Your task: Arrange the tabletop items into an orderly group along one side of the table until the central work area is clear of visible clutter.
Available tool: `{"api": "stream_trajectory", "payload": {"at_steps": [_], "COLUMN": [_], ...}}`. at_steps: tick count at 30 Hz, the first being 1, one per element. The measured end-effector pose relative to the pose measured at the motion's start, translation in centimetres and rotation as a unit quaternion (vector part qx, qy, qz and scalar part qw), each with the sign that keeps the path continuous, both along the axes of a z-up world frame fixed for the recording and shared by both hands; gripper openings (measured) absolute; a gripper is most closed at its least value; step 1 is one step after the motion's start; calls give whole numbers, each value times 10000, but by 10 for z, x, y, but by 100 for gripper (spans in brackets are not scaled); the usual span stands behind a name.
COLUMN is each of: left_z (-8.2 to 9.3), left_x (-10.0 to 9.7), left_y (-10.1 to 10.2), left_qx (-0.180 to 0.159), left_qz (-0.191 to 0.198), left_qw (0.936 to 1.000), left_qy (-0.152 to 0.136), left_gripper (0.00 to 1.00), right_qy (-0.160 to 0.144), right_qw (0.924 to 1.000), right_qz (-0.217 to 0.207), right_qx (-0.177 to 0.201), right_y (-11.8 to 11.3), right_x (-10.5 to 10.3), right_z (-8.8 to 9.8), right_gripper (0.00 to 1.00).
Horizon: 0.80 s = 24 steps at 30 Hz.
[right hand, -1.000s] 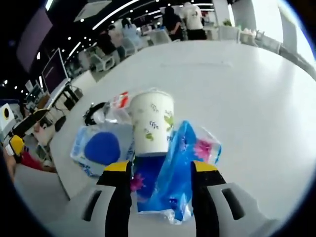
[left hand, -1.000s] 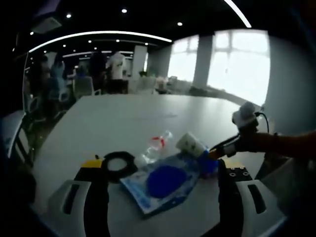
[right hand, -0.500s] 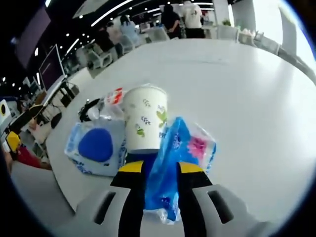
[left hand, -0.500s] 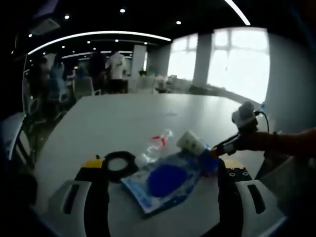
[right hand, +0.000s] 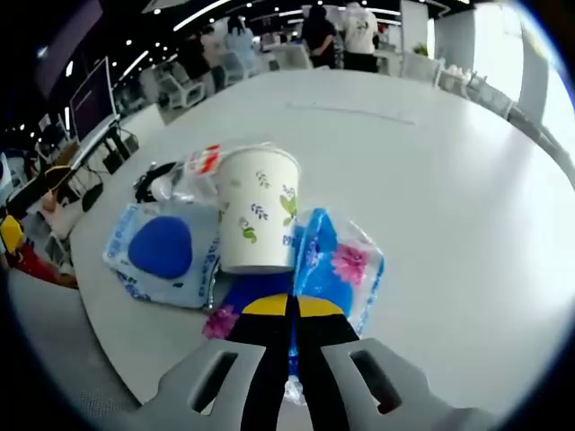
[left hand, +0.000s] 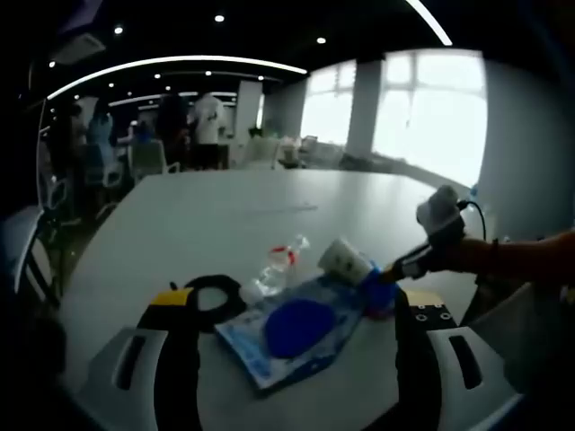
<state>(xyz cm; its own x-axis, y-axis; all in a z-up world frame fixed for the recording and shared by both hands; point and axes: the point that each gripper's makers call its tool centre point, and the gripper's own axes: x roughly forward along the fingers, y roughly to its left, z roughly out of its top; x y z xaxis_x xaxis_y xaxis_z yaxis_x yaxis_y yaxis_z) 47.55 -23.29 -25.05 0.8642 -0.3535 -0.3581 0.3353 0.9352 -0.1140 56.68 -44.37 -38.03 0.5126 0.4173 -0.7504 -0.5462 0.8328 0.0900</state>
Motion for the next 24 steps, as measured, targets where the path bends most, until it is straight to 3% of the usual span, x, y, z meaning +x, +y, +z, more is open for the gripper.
{"api": "stream_trajectory", "payload": {"at_steps": [6, 9, 24], "left_z": [-2, -2, -4], "left_x": [-1, -1, -2], "left_y": [-1, -1, -1], "left_qx": [24, 24, 79], "left_qz": [-37, -42, -72], "left_qw": [10000, 10000, 9999], "left_qy": [57, 57, 87], "left_gripper": [87, 87, 86], "right_qy": [-92, -319, -1148], "right_qw": [9997, 9979, 9886], "right_qz": [152, 231, 338], "right_qx": [-176, -518, -918], "right_y": [-3, -10, -19], "right_x": [0, 5, 21], "right_z": [2, 5, 38], "right_gripper": [1, 1, 1]}}
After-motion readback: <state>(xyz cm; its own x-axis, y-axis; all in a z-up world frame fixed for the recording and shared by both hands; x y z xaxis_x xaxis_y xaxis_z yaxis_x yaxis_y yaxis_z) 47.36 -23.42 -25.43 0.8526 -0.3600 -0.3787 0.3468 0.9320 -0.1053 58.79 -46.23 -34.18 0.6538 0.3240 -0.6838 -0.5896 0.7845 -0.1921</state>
